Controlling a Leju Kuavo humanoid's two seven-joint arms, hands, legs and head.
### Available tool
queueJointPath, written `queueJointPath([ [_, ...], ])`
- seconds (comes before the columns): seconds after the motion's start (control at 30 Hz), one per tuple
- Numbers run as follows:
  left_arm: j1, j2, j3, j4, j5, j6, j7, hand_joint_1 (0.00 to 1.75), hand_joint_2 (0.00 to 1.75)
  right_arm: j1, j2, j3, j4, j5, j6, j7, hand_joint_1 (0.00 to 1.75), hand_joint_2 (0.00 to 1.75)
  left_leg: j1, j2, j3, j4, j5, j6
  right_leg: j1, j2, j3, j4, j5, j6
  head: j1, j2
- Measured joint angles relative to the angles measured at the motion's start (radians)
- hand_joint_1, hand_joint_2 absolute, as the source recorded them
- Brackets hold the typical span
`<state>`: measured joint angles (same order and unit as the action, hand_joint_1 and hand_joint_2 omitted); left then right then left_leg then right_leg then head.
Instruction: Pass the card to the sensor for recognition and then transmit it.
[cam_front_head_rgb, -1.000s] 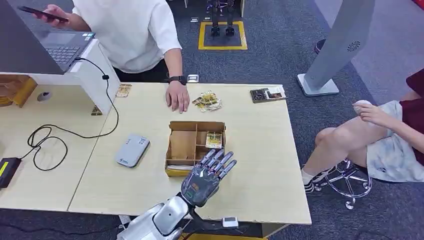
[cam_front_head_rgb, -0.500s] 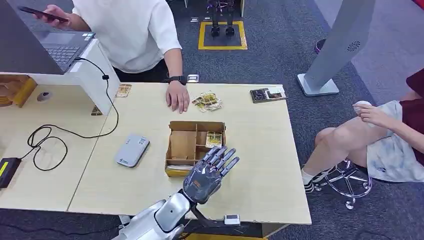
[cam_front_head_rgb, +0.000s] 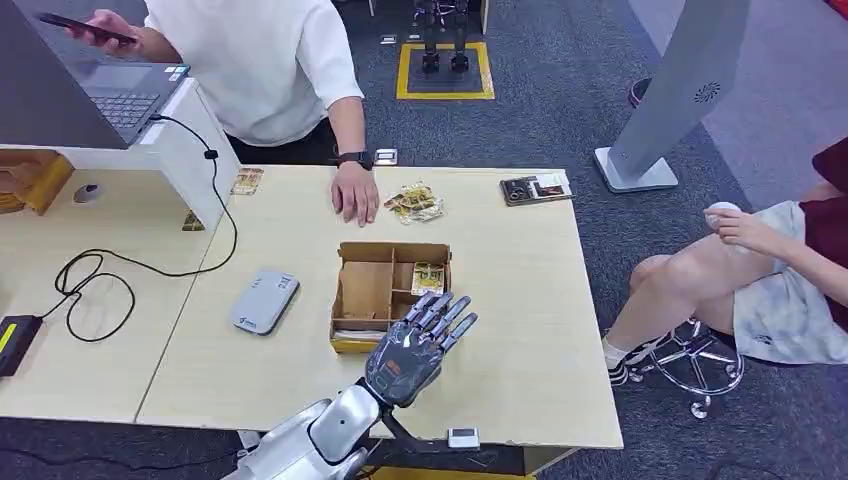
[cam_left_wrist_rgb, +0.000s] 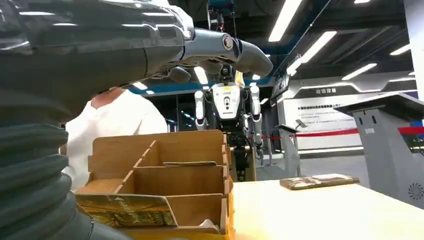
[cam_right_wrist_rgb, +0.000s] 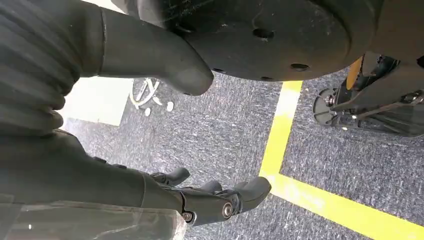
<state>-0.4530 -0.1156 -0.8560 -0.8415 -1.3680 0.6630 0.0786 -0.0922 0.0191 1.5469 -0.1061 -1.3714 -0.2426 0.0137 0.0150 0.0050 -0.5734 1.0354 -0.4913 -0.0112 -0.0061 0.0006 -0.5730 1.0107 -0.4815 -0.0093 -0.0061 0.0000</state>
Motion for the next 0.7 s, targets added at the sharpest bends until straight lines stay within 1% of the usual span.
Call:
queueJointPath([
  [0.2,-0.003,0.0,0.0,0.0,0.0,-0.015,0.003,0.0,1.75,0.0,0.0,0.0,0.0,0.0,0.0,0.0,0.0,1.75,0.0,0.0,0.0,0.0,0.0,0.0,0.0,0.0,0.0,0.0,0.0,0.0,0.0,0.0],
  [0.33,-0.005,-0.001,-0.001,0.002,-0.022,-0.062,0.048,0.0,1.75,0.0,0.0,0.0,0.0,-0.003,0.0,0.0,0.0,1.75,0.0,0.0,0.0,0.0,0.0,0.0,0.0,0.0,0.0,0.0,0.0,0.0,0.0,0.0],
  [0.6,-0.008,-0.001,-0.002,0.015,-0.055,-0.106,0.107,0.0,1.75,0.0,0.0,0.0,0.0,-0.006,0.0,0.0,0.0,1.75,0.0,0.0,0.0,0.0,0.0,0.0,0.0,0.0,0.0,0.0,0.0,0.0,0.0,0.0],
  [0.7,-0.008,-0.001,-0.002,0.018,-0.063,-0.112,0.119,0.0,1.75,0.0,0.0,0.0,0.0,-0.016,0.0,0.0,0.0,1.75,0.0,0.0,0.0,0.0,0.0,0.0,0.0,0.0,0.0,0.0,0.0,0.0,0.0,0.0],
])
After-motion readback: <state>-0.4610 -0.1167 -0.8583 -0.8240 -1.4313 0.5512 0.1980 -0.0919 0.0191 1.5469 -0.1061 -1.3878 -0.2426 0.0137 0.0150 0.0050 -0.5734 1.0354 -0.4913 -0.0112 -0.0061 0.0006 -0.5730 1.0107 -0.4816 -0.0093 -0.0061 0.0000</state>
